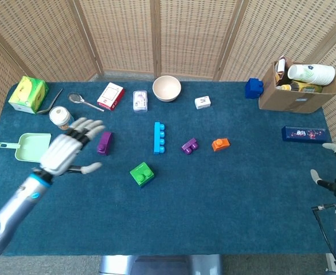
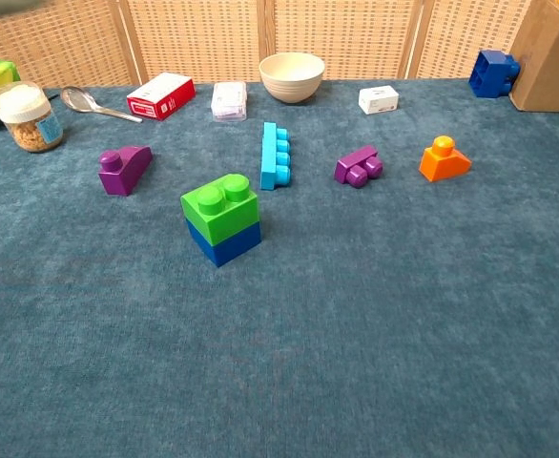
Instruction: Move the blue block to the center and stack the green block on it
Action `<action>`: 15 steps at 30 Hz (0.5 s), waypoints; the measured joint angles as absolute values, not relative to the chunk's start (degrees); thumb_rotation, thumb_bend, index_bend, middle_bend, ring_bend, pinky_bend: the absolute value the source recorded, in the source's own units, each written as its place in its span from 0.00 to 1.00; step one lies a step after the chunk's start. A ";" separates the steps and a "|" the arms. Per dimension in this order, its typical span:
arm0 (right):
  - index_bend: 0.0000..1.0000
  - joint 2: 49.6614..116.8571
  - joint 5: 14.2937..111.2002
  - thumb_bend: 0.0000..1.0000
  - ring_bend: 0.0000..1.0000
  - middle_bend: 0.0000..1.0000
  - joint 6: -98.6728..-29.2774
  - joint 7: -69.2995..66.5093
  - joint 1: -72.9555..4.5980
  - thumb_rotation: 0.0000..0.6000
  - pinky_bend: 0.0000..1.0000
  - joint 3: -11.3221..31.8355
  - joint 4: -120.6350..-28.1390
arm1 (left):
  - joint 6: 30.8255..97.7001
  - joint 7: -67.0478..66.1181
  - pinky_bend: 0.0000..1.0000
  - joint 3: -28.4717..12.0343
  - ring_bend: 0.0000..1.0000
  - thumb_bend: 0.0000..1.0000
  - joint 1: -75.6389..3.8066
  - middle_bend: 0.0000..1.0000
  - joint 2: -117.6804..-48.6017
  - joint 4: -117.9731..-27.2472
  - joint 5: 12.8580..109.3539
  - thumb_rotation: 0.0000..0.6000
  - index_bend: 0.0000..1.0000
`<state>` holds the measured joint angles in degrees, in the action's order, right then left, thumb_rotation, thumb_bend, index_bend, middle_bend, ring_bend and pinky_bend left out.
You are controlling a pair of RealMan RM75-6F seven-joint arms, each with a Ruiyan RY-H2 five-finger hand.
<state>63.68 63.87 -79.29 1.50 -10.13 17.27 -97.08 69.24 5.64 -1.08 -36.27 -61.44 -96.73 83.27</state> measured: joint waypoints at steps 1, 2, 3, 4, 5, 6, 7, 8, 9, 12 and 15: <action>0.26 63.79 64.12 0.23 0.00 0.15 -78.99 1.86 -10.42 1.00 0.00 17.08 -96.95 | 70.06 5.52 0.00 -0.58 0.00 0.21 -34.80 0.00 -60.11 -97.52 82.70 0.00 0.06; 0.26 63.88 64.46 0.23 0.00 0.15 -78.73 2.34 -10.73 1.00 0.00 16.87 -96.82 | 71.12 5.43 0.00 0.12 0.00 0.21 -32.88 0.00 -58.49 -98.41 81.97 0.00 0.06; 0.26 63.95 64.73 0.23 0.00 0.15 -78.60 2.72 -10.90 1.00 0.00 16.72 -96.72 | 71.93 5.43 0.00 0.64 0.00 0.21 -31.45 0.00 -57.40 -98.98 81.45 0.00 0.06; 0.26 64.00 65.02 0.23 0.00 0.15 -78.49 3.08 -11.08 1.00 0.00 16.57 -96.63 | 72.75 5.49 0.00 1.13 0.00 0.21 -30.06 0.00 -56.43 -99.47 80.98 0.00 0.06; 0.26 64.08 65.41 0.23 0.00 0.15 -78.37 3.58 -11.32 1.00 0.00 16.37 -96.53 | 73.88 5.70 0.00 1.74 0.00 0.21 -28.26 0.00 -55.37 -99.97 80.36 0.00 0.07; 0.26 64.15 65.75 0.23 0.00 0.15 -78.25 3.89 -11.52 1.00 0.00 16.20 -96.48 | 74.74 5.99 0.00 2.17 0.00 0.21 -26.91 0.00 -54.78 -100.22 79.91 0.00 0.07; 0.26 64.23 66.11 0.23 0.00 0.15 -78.12 4.10 -11.70 1.00 0.00 16.01 -96.46 | 75.65 6.37 0.00 2.58 0.00 0.21 -25.54 0.00 -54.25 -100.39 79.50 0.00 0.07; 0.26 64.34 66.59 0.23 0.00 0.15 -77.92 4.31 -11.92 1.00 0.00 15.72 -96.44 | 76.85 7.03 0.00 3.11 0.00 0.21 -23.71 0.00 -53.57 -100.52 79.00 0.00 0.08; 0.26 64.42 66.92 0.23 0.00 0.15 -77.77 4.46 -12.05 1.00 0.00 15.48 -96.43 | 77.71 7.62 0.00 3.50 0.00 0.21 -22.37 0.00 -53.08 -100.55 78.67 0.00 0.08; 0.26 64.59 67.92 0.23 0.00 0.15 -77.43 5.16 -12.30 1.00 0.00 14.59 -96.39 | 80.00 9.89 0.00 4.72 0.00 0.21 -18.22 0.00 -51.68 -100.27 77.68 0.00 0.08; 0.26 64.72 68.87 0.23 0.00 0.15 -77.47 5.66 -12.24 1.00 0.00 13.65 -96.56 | 81.60 11.75 0.00 5.81 0.00 0.21 -14.39 0.00 -50.95 -99.22 76.60 0.00 0.08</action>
<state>64.72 68.87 -77.47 5.66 -12.24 13.65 -96.56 81.60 11.75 5.81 -14.39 -50.95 -99.22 76.60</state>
